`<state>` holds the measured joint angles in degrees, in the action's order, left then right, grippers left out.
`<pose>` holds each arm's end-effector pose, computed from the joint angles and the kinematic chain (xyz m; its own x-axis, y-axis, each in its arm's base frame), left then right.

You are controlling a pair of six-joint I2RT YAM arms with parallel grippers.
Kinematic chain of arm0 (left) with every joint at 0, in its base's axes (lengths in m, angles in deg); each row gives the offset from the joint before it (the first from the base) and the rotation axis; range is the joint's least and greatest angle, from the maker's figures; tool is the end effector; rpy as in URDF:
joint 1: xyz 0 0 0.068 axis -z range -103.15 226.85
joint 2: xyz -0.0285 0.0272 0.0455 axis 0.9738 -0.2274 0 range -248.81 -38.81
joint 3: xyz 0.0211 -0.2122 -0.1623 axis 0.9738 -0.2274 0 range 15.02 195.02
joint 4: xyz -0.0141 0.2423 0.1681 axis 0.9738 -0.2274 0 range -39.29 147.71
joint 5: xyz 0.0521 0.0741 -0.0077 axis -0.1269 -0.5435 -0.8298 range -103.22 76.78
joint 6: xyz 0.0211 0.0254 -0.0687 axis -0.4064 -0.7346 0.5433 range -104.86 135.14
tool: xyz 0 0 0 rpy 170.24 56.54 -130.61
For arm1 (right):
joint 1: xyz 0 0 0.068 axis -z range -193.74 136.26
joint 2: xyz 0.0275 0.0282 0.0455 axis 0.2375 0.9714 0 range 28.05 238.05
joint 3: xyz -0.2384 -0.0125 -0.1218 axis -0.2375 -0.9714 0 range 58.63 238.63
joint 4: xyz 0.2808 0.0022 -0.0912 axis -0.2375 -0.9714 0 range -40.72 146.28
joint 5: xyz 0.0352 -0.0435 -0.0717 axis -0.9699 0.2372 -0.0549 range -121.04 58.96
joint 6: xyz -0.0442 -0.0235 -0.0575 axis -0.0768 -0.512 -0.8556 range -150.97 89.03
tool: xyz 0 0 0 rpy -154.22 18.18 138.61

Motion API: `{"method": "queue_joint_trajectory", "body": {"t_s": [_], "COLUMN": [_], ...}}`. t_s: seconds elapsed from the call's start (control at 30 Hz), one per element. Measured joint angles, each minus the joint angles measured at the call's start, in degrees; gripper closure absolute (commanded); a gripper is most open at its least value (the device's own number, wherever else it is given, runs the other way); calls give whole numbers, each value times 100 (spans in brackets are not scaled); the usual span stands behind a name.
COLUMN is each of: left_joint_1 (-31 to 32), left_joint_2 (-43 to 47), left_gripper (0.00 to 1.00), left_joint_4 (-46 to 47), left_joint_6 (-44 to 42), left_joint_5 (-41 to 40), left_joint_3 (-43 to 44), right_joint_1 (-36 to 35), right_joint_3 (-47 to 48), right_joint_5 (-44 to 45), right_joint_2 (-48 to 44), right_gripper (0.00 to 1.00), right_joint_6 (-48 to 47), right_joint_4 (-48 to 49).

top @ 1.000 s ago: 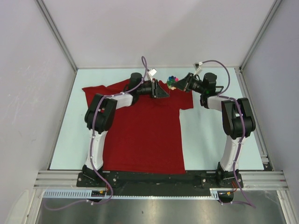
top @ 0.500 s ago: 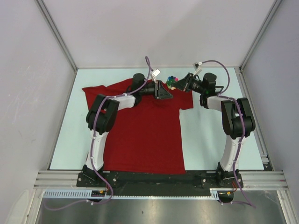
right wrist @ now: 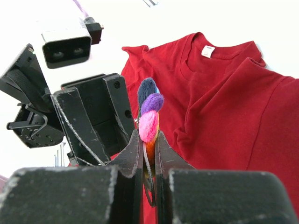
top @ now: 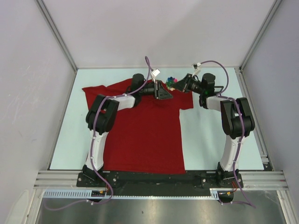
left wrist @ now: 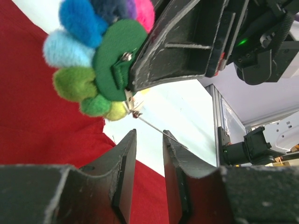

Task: Remove the brooch from the garment

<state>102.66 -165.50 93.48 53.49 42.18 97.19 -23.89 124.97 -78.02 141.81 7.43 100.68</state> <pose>0.4508 -0.2769 0.1502 -0.7153 -0.0454 -0.6974 0.6833 0.1642 -0.7115 0.4607 0.1306 0.1783 -0.5616 0.3300 -0.7587 -0.6253 0.4312 0.6504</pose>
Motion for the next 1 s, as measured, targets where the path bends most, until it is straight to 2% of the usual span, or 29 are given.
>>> {"method": "queue_joint_trajectory", "body": {"t_s": [0.17,0.53,1.0], "left_joint_1": [-42,-289,-363], "left_joint_2": [15,15,15], "left_gripper": [66,64,58], "left_joint_4": [144,977,1097], "left_joint_6": [94,881,1187], "left_joint_5": [35,181,225], "left_joint_3": [-9,-13,673], "right_joint_1": [-55,-164,-339], "right_joint_3": [0,-2,-2], "right_joint_5": [2,83,24], "right_joint_2": [7,9,155], "right_gripper": [100,100,100], "right_joint_6": [-92,-245,-48], "right_joint_4": [-13,-63,52]}}
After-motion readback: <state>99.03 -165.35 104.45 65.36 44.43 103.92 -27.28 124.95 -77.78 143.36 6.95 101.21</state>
